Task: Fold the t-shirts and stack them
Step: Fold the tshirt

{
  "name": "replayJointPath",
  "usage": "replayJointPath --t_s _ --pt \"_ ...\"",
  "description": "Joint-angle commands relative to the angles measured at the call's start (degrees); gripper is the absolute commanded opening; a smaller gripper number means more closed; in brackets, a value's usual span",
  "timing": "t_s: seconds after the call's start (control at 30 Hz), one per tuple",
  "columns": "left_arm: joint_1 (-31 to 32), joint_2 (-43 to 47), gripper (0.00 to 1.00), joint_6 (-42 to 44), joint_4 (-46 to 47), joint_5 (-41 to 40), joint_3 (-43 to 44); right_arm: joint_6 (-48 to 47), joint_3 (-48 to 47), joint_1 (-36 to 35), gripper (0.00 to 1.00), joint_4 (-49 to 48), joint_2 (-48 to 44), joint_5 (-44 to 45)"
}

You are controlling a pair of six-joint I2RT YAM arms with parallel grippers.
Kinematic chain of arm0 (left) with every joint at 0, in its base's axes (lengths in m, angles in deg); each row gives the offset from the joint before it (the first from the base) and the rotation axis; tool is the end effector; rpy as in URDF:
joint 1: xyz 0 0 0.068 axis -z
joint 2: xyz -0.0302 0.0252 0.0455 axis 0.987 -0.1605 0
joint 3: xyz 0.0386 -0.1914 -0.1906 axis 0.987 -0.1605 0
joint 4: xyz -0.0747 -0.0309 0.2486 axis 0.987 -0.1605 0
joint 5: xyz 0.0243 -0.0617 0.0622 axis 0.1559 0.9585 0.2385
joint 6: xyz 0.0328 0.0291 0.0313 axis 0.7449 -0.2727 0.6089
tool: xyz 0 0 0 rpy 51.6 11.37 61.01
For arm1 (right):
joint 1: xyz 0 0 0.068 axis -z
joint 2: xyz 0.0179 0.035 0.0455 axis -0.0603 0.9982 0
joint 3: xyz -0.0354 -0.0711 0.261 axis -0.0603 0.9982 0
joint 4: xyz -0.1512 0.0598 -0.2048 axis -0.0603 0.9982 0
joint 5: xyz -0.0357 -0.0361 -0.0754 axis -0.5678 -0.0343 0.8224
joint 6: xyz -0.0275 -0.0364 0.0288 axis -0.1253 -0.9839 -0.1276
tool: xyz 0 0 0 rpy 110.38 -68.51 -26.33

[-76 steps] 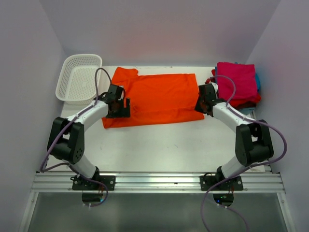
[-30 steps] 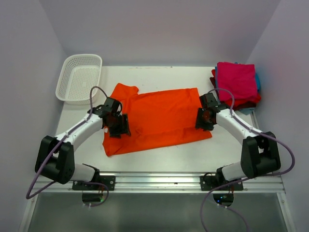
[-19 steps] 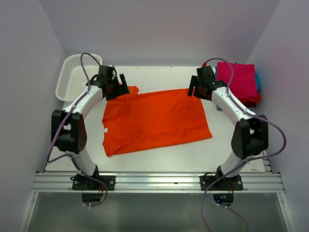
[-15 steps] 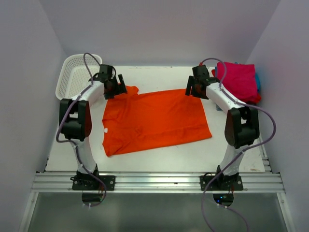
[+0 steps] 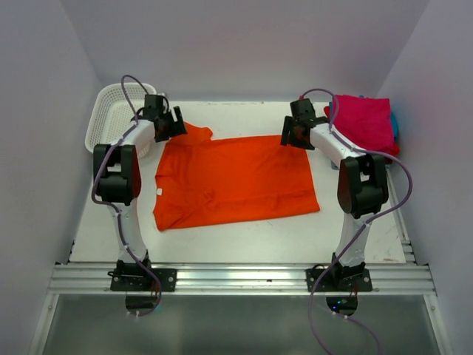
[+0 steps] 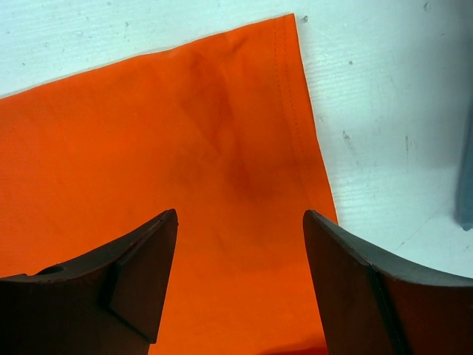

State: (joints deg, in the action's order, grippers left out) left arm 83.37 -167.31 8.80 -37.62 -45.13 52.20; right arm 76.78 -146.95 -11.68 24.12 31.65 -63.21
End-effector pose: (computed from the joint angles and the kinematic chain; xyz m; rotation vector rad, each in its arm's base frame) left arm 0.4708 -0.0253 0.1901 -0.3873 2.4148 -0.3294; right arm 0.4220 0.1053 0.2228 0.2567 2.4636 -0.0255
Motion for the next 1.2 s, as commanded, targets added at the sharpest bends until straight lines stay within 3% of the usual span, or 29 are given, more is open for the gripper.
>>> replayJointPath --t_s 0.0,0.17,0.33,0.47,0.77,0.93,1.07,1.17 --pt "-1.56 -1.15 0.82 2.96 3.85 1.78 5.63 -1.80 -2.68 0.46 0.72 -1.22 -1.04 0.68" --pt "-1.65 -8.09 0.81 4.55 1.64 5.82 14.16 -2.50 -4.26 0.63 0.72 -0.86 0.80 0.68" --pt "-1.65 -11.43 0.80 4.90 7.17 9.33 16.35 -3.21 -5.31 1.07 0.72 -1.30 3.00 0.50" --pt "-1.65 -16.18 0.79 6.13 3.41 8.64 22.85 -3.39 -5.14 1.69 0.72 -1.39 3.27 0.06" --pt "-1.65 -19.61 0.79 6.04 7.18 7.23 24.09 -3.21 0.04 2.65 0.70 -4.11 0.55 -0.47" --pt "-1.65 -21.46 0.77 3.67 7.97 9.51 24.54 -2.86 0.66 3.44 0.56 -4.73 0.80 -0.64" --pt "-1.65 -22.07 0.74 1.91 10.34 11.71 23.75 -2.24 0.13 3.97 0.37 -4.20 2.04 -0.82" --pt "-1.65 -22.69 0.73 0.86 10.96 12.94 23.75 -2.07 0.13 4.67 0.35 -4.47 2.74 0.15"
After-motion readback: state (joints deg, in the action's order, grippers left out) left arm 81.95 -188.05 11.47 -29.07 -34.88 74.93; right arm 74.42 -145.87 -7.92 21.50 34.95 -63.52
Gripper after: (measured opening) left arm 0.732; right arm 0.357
